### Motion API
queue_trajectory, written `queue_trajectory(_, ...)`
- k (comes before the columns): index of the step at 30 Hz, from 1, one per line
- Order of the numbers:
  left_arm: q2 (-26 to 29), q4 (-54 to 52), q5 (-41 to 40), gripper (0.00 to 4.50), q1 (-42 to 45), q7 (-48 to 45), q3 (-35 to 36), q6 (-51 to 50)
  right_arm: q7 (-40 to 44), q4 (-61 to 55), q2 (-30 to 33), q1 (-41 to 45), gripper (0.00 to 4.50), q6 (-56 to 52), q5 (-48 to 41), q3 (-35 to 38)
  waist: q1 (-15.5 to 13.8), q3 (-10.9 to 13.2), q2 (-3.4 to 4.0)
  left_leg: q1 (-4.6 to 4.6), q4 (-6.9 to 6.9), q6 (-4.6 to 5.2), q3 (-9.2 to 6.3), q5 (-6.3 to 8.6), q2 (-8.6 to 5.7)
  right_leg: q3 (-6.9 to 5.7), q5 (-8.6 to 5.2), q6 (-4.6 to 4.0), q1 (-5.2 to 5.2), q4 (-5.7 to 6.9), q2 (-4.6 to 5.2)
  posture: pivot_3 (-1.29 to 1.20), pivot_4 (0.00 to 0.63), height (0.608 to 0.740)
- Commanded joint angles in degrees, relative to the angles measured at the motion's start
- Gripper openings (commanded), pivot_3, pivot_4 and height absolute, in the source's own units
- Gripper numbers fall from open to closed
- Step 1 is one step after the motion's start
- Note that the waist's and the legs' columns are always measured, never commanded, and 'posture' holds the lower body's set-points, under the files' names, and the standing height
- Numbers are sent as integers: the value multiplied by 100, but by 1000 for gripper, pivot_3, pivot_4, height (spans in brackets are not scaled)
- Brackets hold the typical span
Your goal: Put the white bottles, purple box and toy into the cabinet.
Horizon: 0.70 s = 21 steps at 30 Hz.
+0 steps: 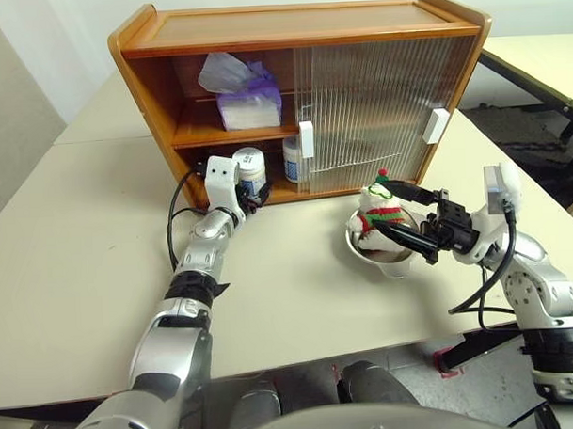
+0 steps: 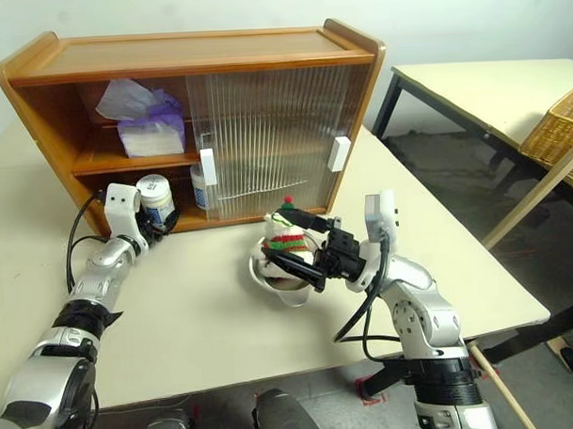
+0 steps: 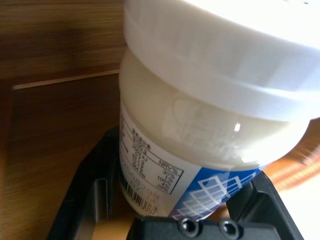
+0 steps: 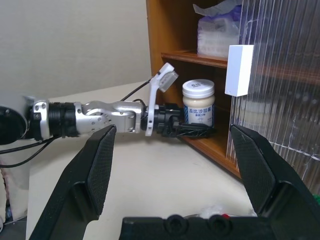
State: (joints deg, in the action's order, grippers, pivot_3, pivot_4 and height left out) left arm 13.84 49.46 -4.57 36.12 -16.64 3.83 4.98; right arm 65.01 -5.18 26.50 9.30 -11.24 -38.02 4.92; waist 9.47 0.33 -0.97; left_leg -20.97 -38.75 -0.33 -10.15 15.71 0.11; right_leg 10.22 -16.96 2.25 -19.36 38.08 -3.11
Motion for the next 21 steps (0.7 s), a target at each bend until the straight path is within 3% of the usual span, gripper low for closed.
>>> queue_trajectory(1,-72,405,28,3183,364,154,87,86,24,-13,22,-8,4500,-12,55,-36,0,2,-3,0,-1,0,0,0,0,0,1,0,0,0,0,-238,0,740)
queue_trajectory(21,-109,1489,11,3183,1081,528,317,186,-33,-89,-4,-110,4500,-3,57,-32,61,6,-9,0,-6,6,2,-7,-6,0,-4,27,7,-6,0,-251,0,740)
